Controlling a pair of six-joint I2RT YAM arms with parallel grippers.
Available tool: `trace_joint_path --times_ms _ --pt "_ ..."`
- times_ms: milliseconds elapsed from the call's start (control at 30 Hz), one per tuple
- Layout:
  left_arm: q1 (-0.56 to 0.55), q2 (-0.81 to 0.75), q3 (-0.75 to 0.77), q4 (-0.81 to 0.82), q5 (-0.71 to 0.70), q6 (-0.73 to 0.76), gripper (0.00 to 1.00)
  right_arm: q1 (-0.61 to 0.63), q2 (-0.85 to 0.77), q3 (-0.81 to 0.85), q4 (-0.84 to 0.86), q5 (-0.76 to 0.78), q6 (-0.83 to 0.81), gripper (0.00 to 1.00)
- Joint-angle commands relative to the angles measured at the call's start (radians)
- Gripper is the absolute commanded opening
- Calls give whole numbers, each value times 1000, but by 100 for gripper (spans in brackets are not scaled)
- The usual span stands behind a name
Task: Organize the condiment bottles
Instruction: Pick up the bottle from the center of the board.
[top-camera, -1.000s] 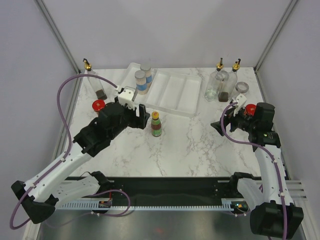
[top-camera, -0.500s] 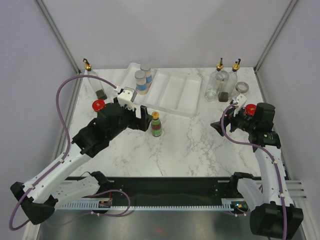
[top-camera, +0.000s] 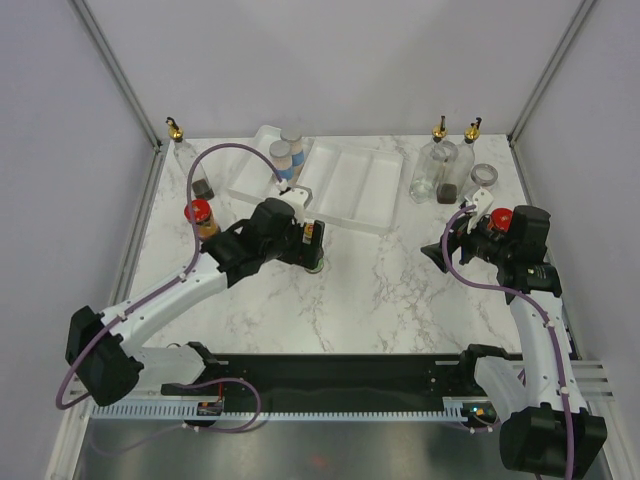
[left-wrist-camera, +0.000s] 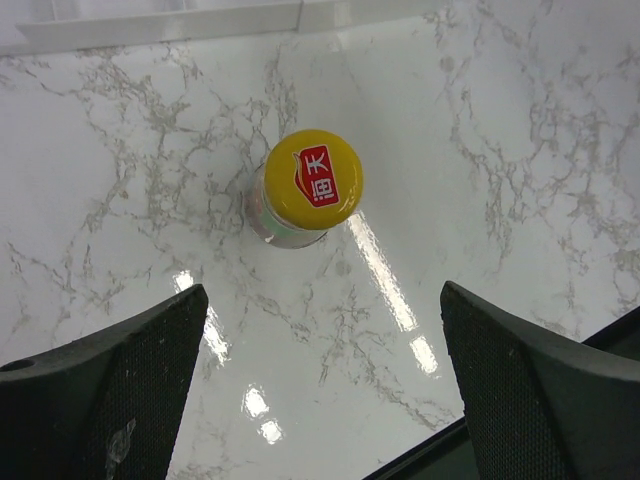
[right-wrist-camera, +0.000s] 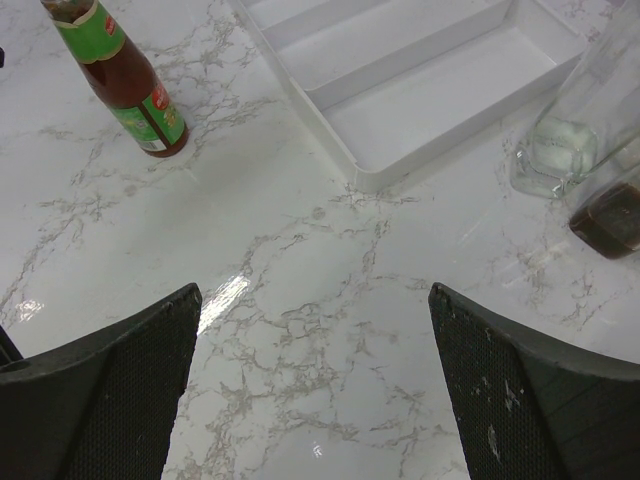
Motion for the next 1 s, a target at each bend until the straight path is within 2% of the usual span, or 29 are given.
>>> trace_joint_path --times_ms 0,400,967 --pt "1 41 50 0 4 -27 100 -6 -8 13 10 -41 -3 98" --pt "1 221 123 0 4 -27 100 -6 -10 15 8 -41 -4 98" --pt "-1 290 169 0 4 -27 100 -7 -13 16 5 -41 -7 98"
